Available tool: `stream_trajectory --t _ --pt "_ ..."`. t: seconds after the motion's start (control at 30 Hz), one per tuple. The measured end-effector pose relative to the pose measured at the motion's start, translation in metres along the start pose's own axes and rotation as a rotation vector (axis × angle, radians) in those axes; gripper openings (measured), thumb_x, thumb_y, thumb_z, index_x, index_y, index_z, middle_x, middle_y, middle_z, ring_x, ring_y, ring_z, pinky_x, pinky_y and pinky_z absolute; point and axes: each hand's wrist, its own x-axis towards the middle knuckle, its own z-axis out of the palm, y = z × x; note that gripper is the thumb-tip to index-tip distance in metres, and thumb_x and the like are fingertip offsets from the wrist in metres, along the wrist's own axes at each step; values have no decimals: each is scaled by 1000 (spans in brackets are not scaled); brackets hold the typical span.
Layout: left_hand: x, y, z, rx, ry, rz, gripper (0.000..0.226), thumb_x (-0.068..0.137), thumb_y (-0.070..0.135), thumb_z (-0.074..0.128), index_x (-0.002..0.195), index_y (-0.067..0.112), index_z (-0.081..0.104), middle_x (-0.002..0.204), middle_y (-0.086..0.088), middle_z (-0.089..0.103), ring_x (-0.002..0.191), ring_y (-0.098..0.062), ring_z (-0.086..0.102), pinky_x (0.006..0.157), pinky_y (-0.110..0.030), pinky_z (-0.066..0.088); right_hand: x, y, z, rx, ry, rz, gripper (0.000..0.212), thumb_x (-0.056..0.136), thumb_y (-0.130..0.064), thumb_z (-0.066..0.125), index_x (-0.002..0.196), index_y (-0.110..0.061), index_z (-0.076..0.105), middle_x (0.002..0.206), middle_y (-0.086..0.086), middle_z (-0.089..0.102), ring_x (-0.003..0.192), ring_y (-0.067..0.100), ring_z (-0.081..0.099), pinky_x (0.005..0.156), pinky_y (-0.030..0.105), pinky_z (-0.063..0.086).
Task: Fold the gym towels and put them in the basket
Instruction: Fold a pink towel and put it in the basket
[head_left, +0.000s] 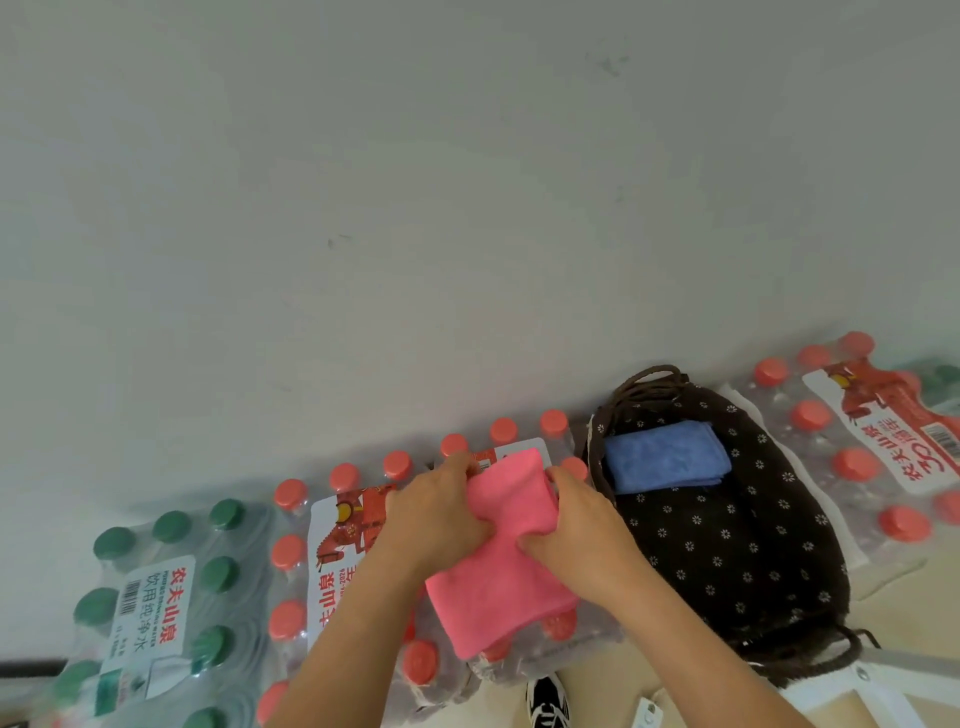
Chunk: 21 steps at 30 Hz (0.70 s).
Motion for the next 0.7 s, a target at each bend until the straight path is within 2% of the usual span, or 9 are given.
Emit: stream_trajectory --t 0.03,0.1,0.2,0.3,0.37,0.43,0.57,0.63,0.7 --pt "-1 0 -3 -83 -8 8 53 66 32 66 117 33 53 103 9 61 97 -19 59 85 -37 48 1 -1 -4 62 -30 13 31 76 -23 68 103 -17 55 96 -1 61 88 19 60 73 35 49" --pt "-4 -2 -9 -370 26 65 43 59 27 64 101 32 65 84 14 63 81 -12 58 73 -27 48 2 -3 -15 233 -76 22 13 75 -17 69 83 -11 61 78 1 60 72 14 57 66 36 47" --pt "-11 -1 -19 -781 165 99 25 57 15 68 82 19 66 72 7 61 69 -9 52 61 -27 42 2 -10 -43 397 0 -73 10 77 -19 71 87 -16 69 80 2 69 73 16 64 68 36 51" --pt "-22 9 -35 -889 268 185 38 60 10 73 96 18 62 85 1 66 73 -9 59 61 -22 49 1 -28 -72 193 110 -297 9 80 -21 68 88 -23 65 79 -6 65 74 8 60 65 27 48" --pt "-28 16 -45 -931 239 258 52 64 2 78 108 22 59 87 6 65 73 -9 63 63 -22 53 0 -43 -87 -13 65 -436 10 81 -24 68 84 -27 59 75 -9 57 70 7 53 62 26 42" --pt "-30 17 -52 -897 193 288 53 67 -5 79 106 26 63 80 10 63 66 -8 61 61 -22 52 0 -54 -98 -171 -4 -501 13 82 -28 68 84 -31 55 75 -10 54 68 6 50 60 27 38" --pt "-23 12 -54 -498 262 314 38 70 10 79 85 43 67 81 9 67 72 -3 61 68 -26 50 7 -61 -111 -337 -90 -503 13 83 -23 67 90 -28 57 84 -11 55 73 5 49 66 26 42" --pt "-17 12 -51 -261 446 437 25 74 17 72 92 34 71 83 8 63 75 -10 56 68 -30 48 12 -62 -111 -436 -19 -534 16 84 -19 65 87 -29 53 85 -12 51 75 6 48 68 28 42" --pt "-14 12 -48 -44 699 558 20 77 23 62 96 22 69 83 5 58 76 -16 51 64 -32 44 14 -60 -109 -504 199 -652 18 78 -14 67 85 -25 54 84 -10 51 75 10 48 67 30 43"
